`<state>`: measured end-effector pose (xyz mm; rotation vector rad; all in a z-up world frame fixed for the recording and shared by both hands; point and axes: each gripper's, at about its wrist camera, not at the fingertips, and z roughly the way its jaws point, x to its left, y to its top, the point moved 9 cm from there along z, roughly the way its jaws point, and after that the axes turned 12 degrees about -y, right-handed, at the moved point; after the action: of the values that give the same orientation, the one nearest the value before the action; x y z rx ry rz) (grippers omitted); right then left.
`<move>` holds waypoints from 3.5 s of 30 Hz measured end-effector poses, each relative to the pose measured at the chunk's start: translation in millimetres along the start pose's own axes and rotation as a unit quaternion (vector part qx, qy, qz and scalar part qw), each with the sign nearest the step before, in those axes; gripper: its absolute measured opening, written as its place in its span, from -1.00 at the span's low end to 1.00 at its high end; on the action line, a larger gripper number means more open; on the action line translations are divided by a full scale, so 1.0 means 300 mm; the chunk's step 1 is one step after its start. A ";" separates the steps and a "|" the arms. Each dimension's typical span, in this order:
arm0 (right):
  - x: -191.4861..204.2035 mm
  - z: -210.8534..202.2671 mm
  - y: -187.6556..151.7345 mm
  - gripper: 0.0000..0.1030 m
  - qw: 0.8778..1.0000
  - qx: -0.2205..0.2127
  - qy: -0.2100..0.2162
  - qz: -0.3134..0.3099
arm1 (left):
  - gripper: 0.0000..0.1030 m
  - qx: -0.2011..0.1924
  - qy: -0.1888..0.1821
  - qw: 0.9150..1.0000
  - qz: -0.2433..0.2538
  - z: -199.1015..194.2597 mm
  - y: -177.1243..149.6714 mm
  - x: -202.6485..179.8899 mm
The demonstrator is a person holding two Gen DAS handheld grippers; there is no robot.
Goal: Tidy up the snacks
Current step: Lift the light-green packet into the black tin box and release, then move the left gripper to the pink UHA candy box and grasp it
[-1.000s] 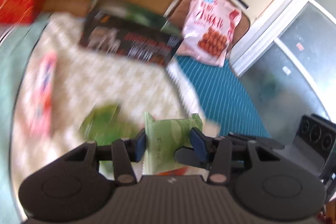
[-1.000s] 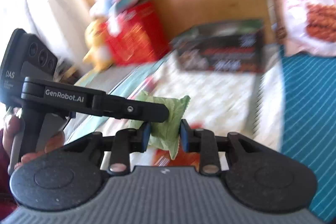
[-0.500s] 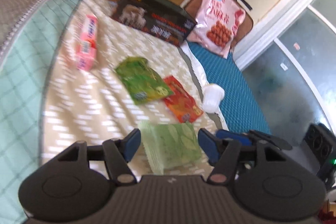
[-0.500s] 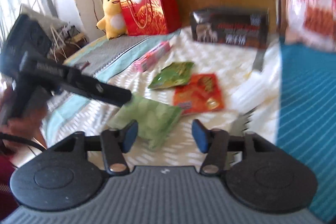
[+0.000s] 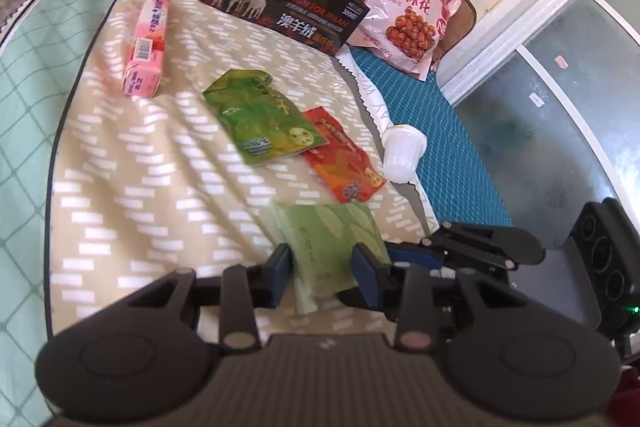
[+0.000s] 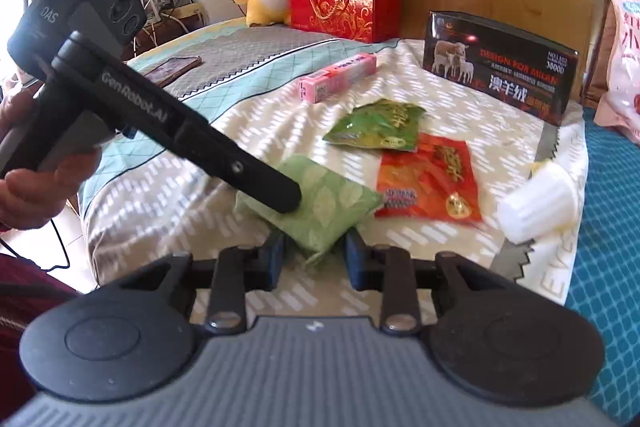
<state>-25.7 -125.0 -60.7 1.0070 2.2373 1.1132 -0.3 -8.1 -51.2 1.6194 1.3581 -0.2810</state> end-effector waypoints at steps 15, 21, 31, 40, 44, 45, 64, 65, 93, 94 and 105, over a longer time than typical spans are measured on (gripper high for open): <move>-0.279 0.086 0.357 -0.36 0.992 -0.091 -0.059 0.069 | -0.31 -0.071 0.001 0.995 0.063 0.017 0.475 -0.069; -0.494 0.238 0.544 -0.35 0.983 -0.109 -0.102 0.108 | -0.24 -0.100 0.013 0.993 0.065 0.142 0.798 -0.032; -0.676 0.436 0.557 0.12 0.968 -0.075 -0.198 0.137 | 0.09 -0.082 0.044 0.995 0.039 0.349 0.949 0.126; -0.394 0.328 0.473 0.42 0.984 -0.044 -0.044 0.164 | 0.22 -0.154 0.061 0.986 -0.015 -0.078 0.779 0.268; -0.110 0.388 0.448 0.49 0.993 -0.002 0.036 0.116 | 0.22 -0.175 0.062 0.980 -0.069 -0.159 0.662 0.341; -0.060 0.410 0.437 0.49 0.994 0.005 0.035 0.103 | 0.22 -0.179 0.058 0.979 -0.076 -0.166 0.632 0.340; -0.110 0.031 0.073 -0.36 0.999 0.023 0.014 -0.025 | 0.33 -0.118 0.037 0.992 -0.038 -0.109 0.287 0.243; -0.148 0.010 0.067 -0.24 1.000 0.018 -0.009 0.003 | 0.33 -0.115 0.035 0.992 -0.039 -0.102 0.280 0.241; -0.143 -0.038 0.000 -0.12 0.992 0.011 -0.010 0.123 | 0.47 -0.075 0.034 0.996 0.027 -0.058 0.168 0.131; -0.139 -0.033 -0.001 -0.13 0.992 0.013 -0.008 0.126 | 0.47 -0.073 0.040 0.996 0.034 -0.042 0.161 0.129; -0.089 -0.028 0.037 -0.44 0.991 -0.003 0.011 0.130 | 0.32 -0.092 0.036 0.994 0.038 -0.070 0.152 0.085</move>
<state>-9.7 -145.1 -45.1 1.3189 2.1629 1.2411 39.5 28.1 -34.9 1.5348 1.3324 -0.0502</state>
